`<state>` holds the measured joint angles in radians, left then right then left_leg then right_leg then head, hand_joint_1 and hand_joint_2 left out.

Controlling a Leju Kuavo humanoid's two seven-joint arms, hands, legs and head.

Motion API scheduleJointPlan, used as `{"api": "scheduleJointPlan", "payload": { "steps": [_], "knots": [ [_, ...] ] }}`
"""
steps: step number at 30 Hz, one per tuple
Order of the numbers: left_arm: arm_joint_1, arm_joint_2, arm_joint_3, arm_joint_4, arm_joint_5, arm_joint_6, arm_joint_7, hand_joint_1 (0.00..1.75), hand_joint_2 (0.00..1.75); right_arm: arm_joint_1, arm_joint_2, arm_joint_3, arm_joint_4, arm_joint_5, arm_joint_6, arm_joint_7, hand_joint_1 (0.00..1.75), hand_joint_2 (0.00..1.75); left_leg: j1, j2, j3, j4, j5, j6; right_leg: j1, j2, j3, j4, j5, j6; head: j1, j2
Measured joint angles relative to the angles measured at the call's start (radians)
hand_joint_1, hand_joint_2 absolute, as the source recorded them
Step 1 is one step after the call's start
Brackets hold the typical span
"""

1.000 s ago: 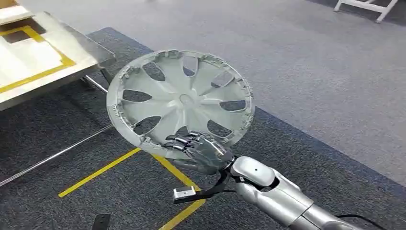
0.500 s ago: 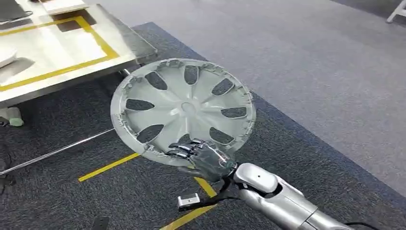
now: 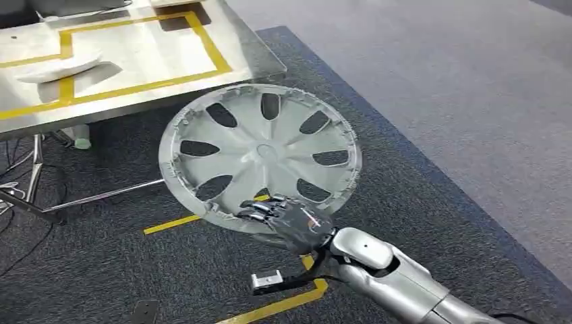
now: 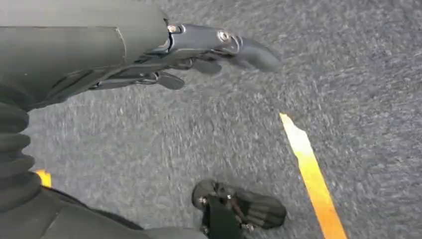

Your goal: Take the parts from the cabinet and place them on the table.

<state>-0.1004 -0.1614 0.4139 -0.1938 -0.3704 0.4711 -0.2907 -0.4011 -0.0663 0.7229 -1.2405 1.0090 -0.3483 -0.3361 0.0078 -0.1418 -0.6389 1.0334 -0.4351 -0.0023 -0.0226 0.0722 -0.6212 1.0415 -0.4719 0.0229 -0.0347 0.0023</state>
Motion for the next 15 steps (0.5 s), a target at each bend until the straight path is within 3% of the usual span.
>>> {"api": "scheduleJointPlan", "payload": {
  "steps": [1,2,3,5,6,7,8,9,10,11,12,15],
  "knots": [
    [-0.002,0.003,0.002,0.0,-0.008,-0.002,0.006,0.0,1.75,-0.014,0.019,0.004,0.008,0.002,-0.001,0.006,1.75,1.75,0.001,0.007,0.0,0.006,-0.005,-0.003,-0.008,-0.017,0.007,-0.006,0.002,-0.005,0.002,0.0],
    [-0.005,0.003,0.003,0.0,-0.013,-0.002,0.014,0.0,1.75,-0.023,0.031,0.005,0.016,0.006,-0.002,0.015,1.75,1.75,-0.008,0.064,-0.01,0.033,-0.02,-0.011,-0.006,-0.028,0.014,-0.008,-0.001,-0.012,-0.008,0.0],
    [-0.01,0.003,0.003,0.0,-0.018,-0.002,0.02,0.0,1.75,-0.03,0.043,0.006,0.021,0.008,-0.002,0.021,1.75,1.75,-0.006,0.098,-0.036,0.089,-0.049,-0.019,-0.004,-0.044,0.019,-0.009,-0.004,-0.017,-0.018,0.0],
    [-0.016,0.006,0.003,0.0,-0.02,-0.002,0.024,0.0,1.75,-0.036,0.051,0.009,0.035,0.011,-0.007,0.027,1.75,1.75,-0.001,0.127,-0.112,0.241,-0.113,-0.025,0.0,-0.08,0.027,-0.008,-0.011,-0.021,-0.017,0.0],
    [-0.016,0.007,0.004,0.0,-0.023,-0.002,0.027,0.0,1.75,-0.035,0.053,0.012,0.04,0.013,-0.011,0.029,1.75,1.75,0.001,0.132,-0.138,0.292,-0.123,-0.027,0.001,-0.096,0.03,-0.008,-0.015,-0.022,-0.017,0.0],
    [-0.014,0.008,0.005,0.0,-0.025,-0.002,0.03,0.0,1.75,-0.034,0.053,0.015,0.044,0.013,-0.015,0.03,1.75,1.75,0.002,0.133,-0.139,0.292,-0.109,-0.027,0.001,-0.11,0.034,-0.008,-0.019,-0.022,-0.017,0.0],
    [-0.012,0.01,0.006,0.0,-0.026,-0.002,0.032,0.0,1.75,-0.034,0.053,0.018,0.047,0.012,-0.017,0.031,1.75,1.75,0.002,0.135,-0.118,0.245,-0.072,-0.025,0.002,-0.123,0.038,-0.008,-0.023,-0.021,-0.017,0.0],
    [-0.012,0.011,0.006,0.0,-0.028,-0.002,0.032,0.0,1.75,-0.034,0.055,0.019,0.049,0.008,-0.017,0.034,1.75,1.75,0.001,0.14,-0.081,0.169,-0.029,-0.02,0.002,-0.135,0.044,-0.008,-0.026,-0.019,-0.018,0.0],
    [-0.013,0.013,0.006,0.0,-0.029,-0.002,0.032,0.0,1.75,-0.034,0.057,0.019,0.05,0.007,-0.018,0.035,1.75,1.75,-0.002,0.161,-0.037,0.078,0.014,-0.013,0.003,-0.145,0.05,-0.008,-0.031,-0.018,-0.017,0.0],
    [-0.014,0.014,0.006,0.0,-0.03,-0.003,0.032,0.0,1.75,-0.034,0.059,0.019,0.05,0.004,-0.02,0.035,1.75,1.75,-0.01,0.206,-0.005,0.013,0.022,-0.005,0.005,-0.155,0.056,-0.01,-0.035,-0.015,-0.017,0.0],
    [-0.018,0.014,0.006,0.0,-0.032,-0.004,0.032,0.0,1.75,-0.035,0.058,0.019,0.051,0.004,-0.023,0.035,1.75,1.75,-0.024,0.222,0.001,-0.002,0.011,0.003,0.015,-0.163,0.055,-0.007,-0.04,-0.008,-0.019,0.0],
    [-0.02,0.016,0.007,0.0,-0.037,-0.004,0.032,0.0,1.75,-0.035,0.061,0.022,0.055,0.006,-0.029,0.035,1.75,1.75,-0.025,0.188,-0.005,0.001,0.008,0.016,0.014,-0.195,0.067,-0.02,-0.043,0.004,-0.017,0.0]
  ]
}}
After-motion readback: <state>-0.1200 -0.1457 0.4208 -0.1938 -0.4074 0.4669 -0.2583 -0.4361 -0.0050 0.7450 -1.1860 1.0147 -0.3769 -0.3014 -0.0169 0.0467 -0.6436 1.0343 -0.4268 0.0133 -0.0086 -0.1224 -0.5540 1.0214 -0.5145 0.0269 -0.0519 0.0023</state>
